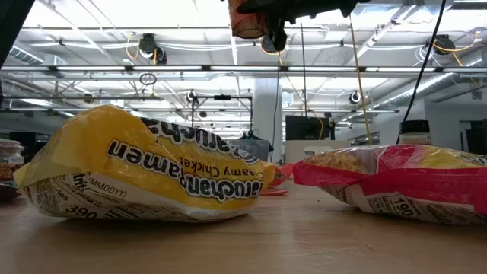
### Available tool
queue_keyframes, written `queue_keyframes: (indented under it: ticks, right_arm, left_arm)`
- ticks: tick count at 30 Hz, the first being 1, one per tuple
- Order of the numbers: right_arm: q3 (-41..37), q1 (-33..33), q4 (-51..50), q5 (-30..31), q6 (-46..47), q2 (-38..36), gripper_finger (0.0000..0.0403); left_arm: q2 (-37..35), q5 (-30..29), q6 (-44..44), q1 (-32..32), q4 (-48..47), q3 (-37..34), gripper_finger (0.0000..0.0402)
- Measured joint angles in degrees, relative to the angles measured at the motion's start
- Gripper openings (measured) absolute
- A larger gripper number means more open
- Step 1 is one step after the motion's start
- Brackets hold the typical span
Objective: Pick & Place Food Item
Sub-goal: Put the orange seasoning pack into the right black bin
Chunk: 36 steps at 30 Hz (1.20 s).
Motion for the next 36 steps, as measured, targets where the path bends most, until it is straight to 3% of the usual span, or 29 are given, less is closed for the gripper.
queue_keyframes:
  ticks: [16,36]
  right_arm:
    - [0.00,0.00,0.10,0.06,0.04,0.00,0.0061]
    - [0.02,0.00,0.15,0.06,0.02,0.00,0.0061]
  left_arm:
    - [0.00,-4.41,-0.22,-0.01,-0.13,0.00,0.0121]
    - [0.46,-5.51,0.36,-0.18,-1.20,-0.04,0.0124]
